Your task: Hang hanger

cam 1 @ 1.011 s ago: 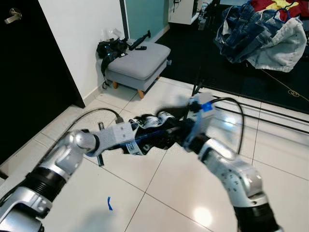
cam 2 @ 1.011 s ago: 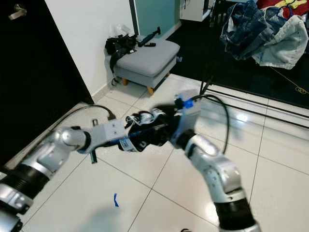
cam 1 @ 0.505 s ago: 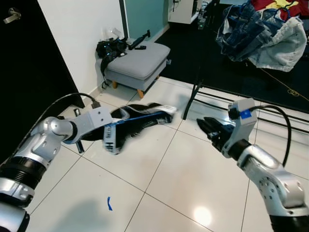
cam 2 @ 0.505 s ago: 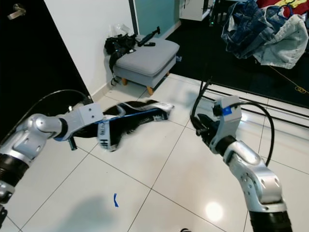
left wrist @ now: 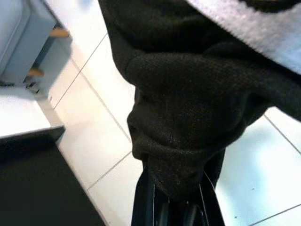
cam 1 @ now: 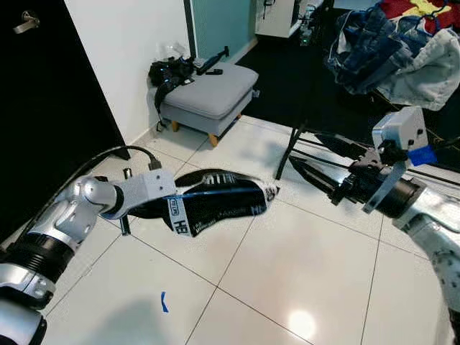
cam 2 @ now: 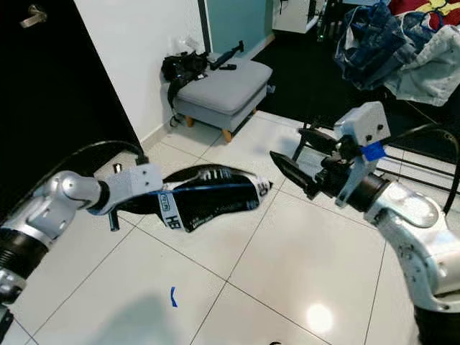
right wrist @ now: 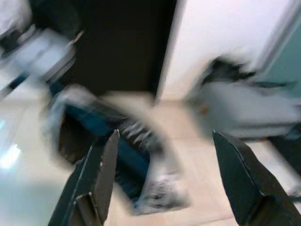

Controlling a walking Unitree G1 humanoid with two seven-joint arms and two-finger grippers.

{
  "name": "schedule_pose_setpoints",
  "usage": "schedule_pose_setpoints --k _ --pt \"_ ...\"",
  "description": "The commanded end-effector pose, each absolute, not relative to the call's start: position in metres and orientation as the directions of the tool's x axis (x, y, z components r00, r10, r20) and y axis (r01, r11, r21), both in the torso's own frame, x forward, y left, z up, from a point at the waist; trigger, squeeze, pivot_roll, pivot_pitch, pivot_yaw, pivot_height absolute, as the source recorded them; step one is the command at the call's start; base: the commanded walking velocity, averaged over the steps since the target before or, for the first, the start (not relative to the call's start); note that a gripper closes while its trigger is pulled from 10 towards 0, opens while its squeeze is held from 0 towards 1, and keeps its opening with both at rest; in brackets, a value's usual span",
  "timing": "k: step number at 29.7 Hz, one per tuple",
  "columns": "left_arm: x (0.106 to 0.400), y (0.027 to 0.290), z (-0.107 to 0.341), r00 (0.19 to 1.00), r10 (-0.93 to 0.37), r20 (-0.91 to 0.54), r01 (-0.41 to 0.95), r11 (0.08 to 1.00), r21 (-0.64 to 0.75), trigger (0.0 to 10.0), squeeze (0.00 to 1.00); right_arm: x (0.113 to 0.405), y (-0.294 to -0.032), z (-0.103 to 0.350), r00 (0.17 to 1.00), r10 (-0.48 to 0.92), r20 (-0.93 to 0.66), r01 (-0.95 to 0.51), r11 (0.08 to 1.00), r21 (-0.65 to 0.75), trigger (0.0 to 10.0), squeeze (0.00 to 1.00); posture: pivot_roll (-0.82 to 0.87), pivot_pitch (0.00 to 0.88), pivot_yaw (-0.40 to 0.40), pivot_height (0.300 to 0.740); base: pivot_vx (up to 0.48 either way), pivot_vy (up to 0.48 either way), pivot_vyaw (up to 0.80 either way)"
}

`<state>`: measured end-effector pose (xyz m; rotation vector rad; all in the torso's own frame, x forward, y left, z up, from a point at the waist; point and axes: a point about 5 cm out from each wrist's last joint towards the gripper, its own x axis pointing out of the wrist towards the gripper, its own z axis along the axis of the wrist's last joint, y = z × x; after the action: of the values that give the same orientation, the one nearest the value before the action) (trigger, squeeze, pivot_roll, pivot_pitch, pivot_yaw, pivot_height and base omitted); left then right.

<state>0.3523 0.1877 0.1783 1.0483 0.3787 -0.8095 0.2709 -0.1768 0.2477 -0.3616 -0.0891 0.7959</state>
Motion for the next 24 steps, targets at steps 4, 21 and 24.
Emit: schedule_pose_setpoints --k 4,21,24 --pt "0.347 0.149 0.182 0.578 -0.528 -0.623 0.788 0.163 0.593 10.0 0.00 0.270 -0.146 0.223 0.594 0.784 -0.183 -0.773 0.493 -0.399 10.0 0.00 -0.03 0.126 0.053 0.740 0.000 0.000 0.00" --pt "0.333 0.099 0.204 0.420 -0.696 -0.583 0.822 0.020 0.569 10.0 0.00 0.274 -0.129 0.213 0.475 0.821 -0.317 -0.841 0.319 -0.436 8.9 0.00 -0.03 0.128 0.055 0.740 0.000 0.000 0.00" --pt "0.333 0.099 0.205 0.418 -0.694 -0.587 0.821 0.013 0.570 10.0 0.00 0.275 -0.130 0.212 0.472 0.815 -0.336 -0.842 0.304 -0.445 2.4 0.00 -0.02 0.128 0.055 0.740 0.000 0.000 0.00"
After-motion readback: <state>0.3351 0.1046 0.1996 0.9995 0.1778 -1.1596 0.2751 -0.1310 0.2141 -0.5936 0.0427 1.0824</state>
